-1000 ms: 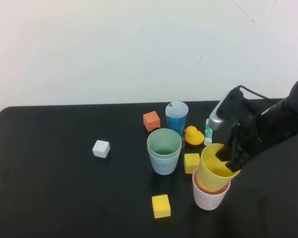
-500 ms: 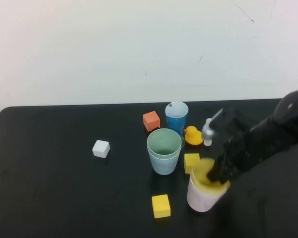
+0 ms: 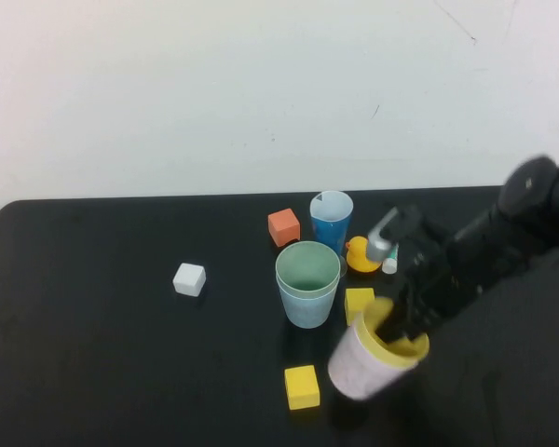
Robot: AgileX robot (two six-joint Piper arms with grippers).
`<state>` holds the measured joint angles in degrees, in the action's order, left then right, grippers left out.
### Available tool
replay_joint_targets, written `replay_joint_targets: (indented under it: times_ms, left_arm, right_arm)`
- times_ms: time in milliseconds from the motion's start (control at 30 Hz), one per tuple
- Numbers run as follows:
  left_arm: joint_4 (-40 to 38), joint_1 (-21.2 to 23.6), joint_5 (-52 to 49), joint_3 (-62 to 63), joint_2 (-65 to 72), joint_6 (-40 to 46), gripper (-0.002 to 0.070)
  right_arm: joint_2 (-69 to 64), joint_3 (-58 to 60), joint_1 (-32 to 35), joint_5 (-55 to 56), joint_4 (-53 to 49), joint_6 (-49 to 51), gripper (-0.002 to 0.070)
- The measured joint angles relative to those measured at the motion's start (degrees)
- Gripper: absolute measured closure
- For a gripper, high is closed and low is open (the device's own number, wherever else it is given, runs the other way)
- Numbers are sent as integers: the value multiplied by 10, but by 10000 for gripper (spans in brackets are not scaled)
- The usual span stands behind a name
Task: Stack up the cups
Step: Place the pink cup on the green cup
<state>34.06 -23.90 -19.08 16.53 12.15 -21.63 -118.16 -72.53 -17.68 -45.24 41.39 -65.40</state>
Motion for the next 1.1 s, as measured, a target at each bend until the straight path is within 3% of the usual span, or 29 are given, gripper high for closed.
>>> replay_joint_targets:
  times_ms: [267, 567, 933, 1100]
  left_arm:
    - [0, 0, 0, 0, 0, -9, 676]
    - [1, 0, 0, 0, 0, -10, 676]
    - [2, 0, 3, 0, 0, -13, 676]
    - [4, 0, 8, -5, 0, -14, 676]
  right_arm:
    - [28, -186, -16, -81, -24, 63, 636]
    - [-37, -383, -73, -108, -204, 189, 638]
    - [-115, -433, -89, -134, -255, 209, 630]
    - [-115, -439, -89, -134, -259, 211, 524]
